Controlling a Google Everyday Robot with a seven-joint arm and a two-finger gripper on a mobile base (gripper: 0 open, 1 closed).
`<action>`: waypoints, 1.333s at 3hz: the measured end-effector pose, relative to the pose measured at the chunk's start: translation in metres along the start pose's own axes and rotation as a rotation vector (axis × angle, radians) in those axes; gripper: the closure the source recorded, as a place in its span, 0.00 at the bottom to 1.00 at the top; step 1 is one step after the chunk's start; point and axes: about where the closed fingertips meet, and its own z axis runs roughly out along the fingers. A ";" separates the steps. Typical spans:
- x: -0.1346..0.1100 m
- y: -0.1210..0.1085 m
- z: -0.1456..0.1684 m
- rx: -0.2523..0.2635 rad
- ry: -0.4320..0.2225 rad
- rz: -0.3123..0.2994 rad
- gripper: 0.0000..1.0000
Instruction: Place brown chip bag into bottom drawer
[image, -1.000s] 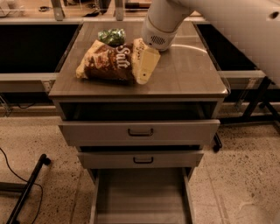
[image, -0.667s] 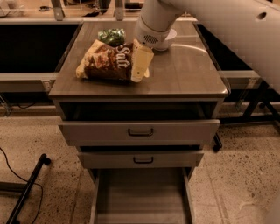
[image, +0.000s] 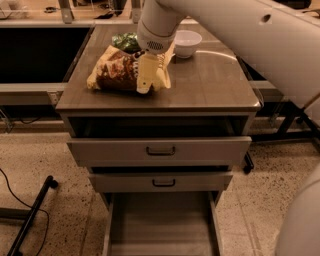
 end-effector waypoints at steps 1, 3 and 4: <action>-0.012 0.001 0.016 -0.026 0.006 -0.031 0.00; -0.020 0.009 0.051 -0.098 0.012 -0.058 0.27; -0.023 0.013 0.061 -0.114 0.016 -0.071 0.48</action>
Offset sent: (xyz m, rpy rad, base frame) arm 0.0126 0.0370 -0.0341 -0.0485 0.0652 0.0806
